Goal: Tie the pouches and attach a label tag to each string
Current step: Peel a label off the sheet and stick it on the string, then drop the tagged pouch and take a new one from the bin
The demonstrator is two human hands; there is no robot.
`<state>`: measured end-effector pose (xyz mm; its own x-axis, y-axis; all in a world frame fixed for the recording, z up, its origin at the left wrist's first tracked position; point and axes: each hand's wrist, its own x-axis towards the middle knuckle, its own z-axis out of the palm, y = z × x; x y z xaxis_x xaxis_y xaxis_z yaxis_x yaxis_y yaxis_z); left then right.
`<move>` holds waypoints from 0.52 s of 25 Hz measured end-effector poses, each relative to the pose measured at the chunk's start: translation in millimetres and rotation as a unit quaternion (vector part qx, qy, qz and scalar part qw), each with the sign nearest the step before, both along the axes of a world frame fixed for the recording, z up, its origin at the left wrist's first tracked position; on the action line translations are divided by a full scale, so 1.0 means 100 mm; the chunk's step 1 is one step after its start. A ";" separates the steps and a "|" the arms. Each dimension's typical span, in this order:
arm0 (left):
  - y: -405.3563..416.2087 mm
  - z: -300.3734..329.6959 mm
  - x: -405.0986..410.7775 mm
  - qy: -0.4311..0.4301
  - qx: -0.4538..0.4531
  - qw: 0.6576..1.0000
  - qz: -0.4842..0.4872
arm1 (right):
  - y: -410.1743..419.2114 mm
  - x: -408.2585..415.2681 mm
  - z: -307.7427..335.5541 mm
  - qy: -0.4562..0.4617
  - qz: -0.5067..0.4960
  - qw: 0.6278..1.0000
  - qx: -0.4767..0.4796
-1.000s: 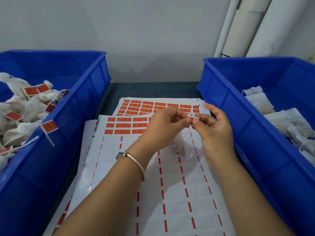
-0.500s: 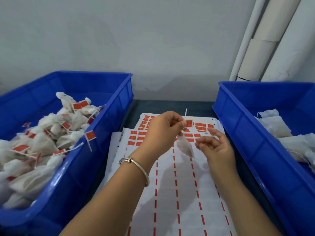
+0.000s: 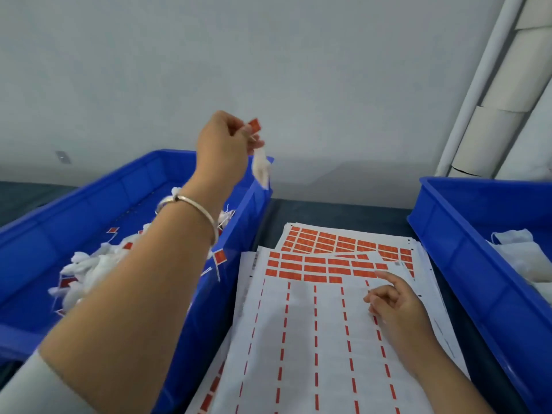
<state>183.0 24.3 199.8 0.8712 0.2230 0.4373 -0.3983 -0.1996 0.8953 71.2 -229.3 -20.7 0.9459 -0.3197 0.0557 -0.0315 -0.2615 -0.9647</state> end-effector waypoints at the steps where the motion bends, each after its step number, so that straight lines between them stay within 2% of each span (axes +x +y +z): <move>1: 0.08 0.01 0.13 0.005 0.028 0.999 0.016 | 0.00 0.00 0.00 0.003 -0.002 1.000 -0.008; 4: 0.28 -0.16 0.49 0.062 0.108 0.990 0.059 | 0.00 0.01 -0.02 0.014 -0.008 1.000 -0.018; 6: 0.38 -0.38 0.66 0.124 0.193 0.970 0.084 | 0.01 0.01 -0.03 0.019 -0.004 0.999 -0.026; 8: 0.47 -0.60 0.76 0.185 0.270 0.943 0.065 | 0.01 0.00 -0.03 0.026 0.003 0.999 -0.039; 9: 0.50 -0.69 0.79 0.214 0.310 0.925 0.049 | 0.01 -0.01 -0.03 0.030 0.008 0.998 -0.046; 11: 0.53 -0.80 0.77 0.255 0.438 0.861 0.041 | 0.01 -0.01 -0.02 0.033 0.015 0.997 -0.064; 12: 0.53 -0.80 0.75 0.257 0.489 0.832 0.051 | 0.01 -0.01 -0.02 0.033 0.016 0.997 -0.072; 13: 0.51 -0.78 0.72 0.242 0.514 0.820 0.062 | 0.03 -0.02 -0.01 0.035 0.016 0.996 -0.077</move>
